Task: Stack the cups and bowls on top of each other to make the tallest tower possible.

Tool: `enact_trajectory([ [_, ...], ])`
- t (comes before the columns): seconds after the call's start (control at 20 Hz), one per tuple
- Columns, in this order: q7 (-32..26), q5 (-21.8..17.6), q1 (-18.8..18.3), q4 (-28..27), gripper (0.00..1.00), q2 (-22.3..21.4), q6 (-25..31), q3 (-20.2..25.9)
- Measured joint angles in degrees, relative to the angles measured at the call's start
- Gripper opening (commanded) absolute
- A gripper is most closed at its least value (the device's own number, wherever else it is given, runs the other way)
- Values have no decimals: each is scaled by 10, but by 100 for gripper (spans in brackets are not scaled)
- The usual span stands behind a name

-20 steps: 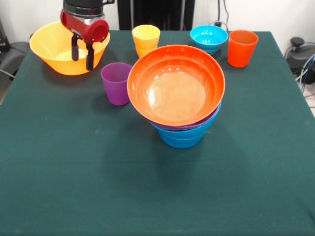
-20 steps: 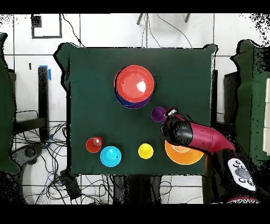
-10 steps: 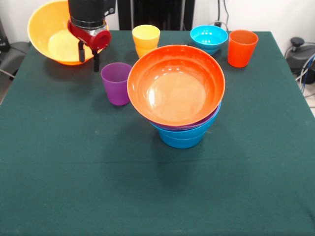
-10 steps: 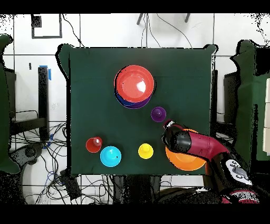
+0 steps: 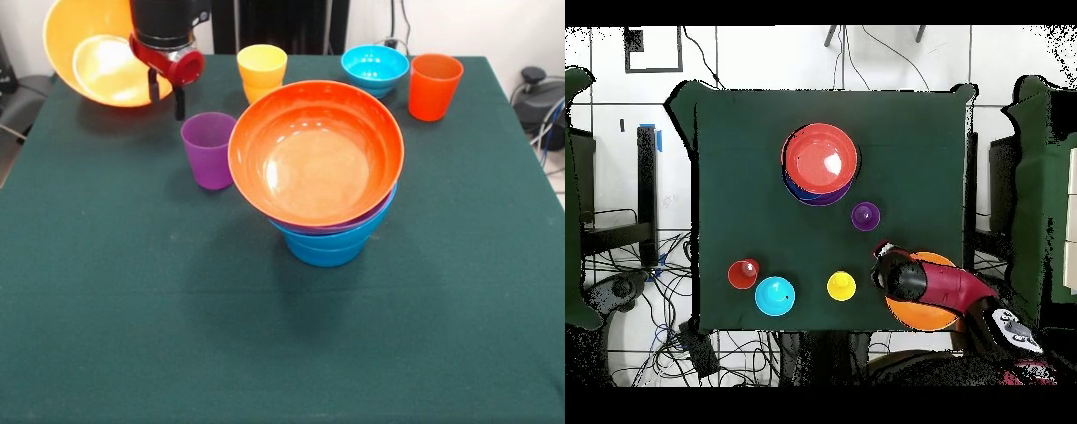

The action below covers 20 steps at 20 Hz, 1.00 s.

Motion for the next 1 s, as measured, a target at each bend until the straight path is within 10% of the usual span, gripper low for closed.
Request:
enact_trajectory([
  [1.0, 0, -8, -57, 96, 100, -151, 53, 11],
])
